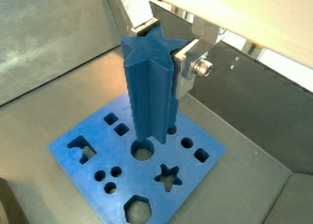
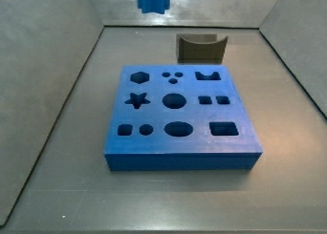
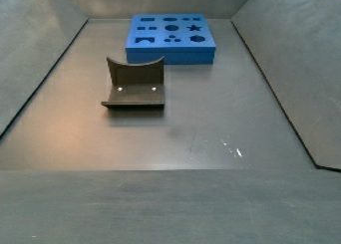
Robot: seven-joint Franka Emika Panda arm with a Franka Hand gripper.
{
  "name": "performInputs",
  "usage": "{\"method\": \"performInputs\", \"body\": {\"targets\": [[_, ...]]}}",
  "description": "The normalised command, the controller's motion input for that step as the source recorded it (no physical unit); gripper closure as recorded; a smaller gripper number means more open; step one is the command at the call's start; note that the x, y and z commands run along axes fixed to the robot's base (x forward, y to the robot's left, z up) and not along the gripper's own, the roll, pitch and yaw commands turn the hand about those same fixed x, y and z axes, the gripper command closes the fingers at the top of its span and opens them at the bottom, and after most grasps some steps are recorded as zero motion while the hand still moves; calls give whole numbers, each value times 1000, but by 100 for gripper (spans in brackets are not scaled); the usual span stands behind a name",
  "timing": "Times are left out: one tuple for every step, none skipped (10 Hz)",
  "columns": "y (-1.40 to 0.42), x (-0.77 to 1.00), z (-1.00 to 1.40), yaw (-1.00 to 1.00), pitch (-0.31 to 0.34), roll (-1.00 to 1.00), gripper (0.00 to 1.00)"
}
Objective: Insert the star object.
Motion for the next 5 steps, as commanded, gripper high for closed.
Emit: {"method": "performInputs", "body": {"targets": [[-157, -486, -569, 0, -347, 169, 100], [-200, -531, -663, 0, -301, 147, 100], [-326, -397, -771, 0, -247, 140, 100], [-360, -366, -797, 0, -234, 121, 100], [-326, -343, -763, 0, -249, 154, 100]]}}
